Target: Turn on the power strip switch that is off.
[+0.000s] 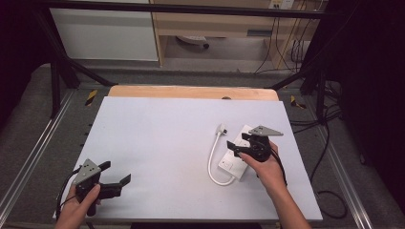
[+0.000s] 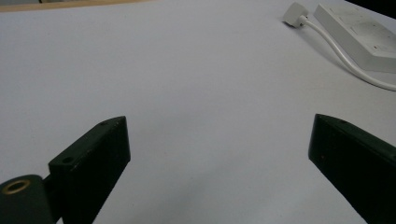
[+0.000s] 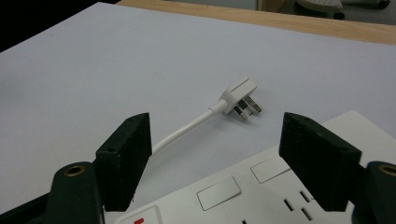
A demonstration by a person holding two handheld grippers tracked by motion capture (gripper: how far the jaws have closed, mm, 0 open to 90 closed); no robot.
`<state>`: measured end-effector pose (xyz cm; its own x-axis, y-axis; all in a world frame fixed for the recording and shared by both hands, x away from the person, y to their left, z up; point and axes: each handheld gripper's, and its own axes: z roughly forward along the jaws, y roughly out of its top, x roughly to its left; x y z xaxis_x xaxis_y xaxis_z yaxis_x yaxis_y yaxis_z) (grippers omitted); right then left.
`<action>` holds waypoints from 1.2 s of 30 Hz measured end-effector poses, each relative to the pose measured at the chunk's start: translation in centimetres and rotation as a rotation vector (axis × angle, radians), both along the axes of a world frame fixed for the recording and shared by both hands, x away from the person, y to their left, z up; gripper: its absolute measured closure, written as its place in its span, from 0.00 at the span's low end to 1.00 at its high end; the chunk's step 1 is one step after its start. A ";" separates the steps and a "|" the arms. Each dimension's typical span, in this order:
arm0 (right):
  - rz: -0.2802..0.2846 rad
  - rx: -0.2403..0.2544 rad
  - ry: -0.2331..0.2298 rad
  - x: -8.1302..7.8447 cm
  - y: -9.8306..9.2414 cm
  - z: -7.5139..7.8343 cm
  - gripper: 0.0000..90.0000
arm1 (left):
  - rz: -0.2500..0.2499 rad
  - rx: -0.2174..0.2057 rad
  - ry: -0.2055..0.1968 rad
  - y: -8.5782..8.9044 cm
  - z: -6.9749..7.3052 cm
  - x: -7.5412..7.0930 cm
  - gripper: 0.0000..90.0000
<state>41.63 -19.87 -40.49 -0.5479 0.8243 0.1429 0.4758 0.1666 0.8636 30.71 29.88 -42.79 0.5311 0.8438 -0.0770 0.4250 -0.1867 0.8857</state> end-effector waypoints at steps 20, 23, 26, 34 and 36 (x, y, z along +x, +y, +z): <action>0.008 0.079 -0.093 -1.3 -1.1 1.9 0.04 | -0.002 -0.007 -0.001 0.0 0.0 0.0 0.06; 0.012 0.087 -0.112 -1.8 -1.5 2.2 0.04 | -0.001 -0.009 -0.001 0.0 0.0 0.0 0.06; 0.009 0.092 -0.129 -2.2 -2.0 2.5 0.04 | 0.003 -0.003 -0.006 0.0 0.1 -0.1 0.06; -0.060 0.093 -0.213 -3.9 -4.3 2.8 0.04 | 0.008 -0.005 -0.006 0.0 0.1 -0.1 0.06; -0.071 0.087 -0.225 -4.4 -4.9 2.8 0.04 | 0.007 -0.003 -0.006 0.0 0.0 -0.1 0.06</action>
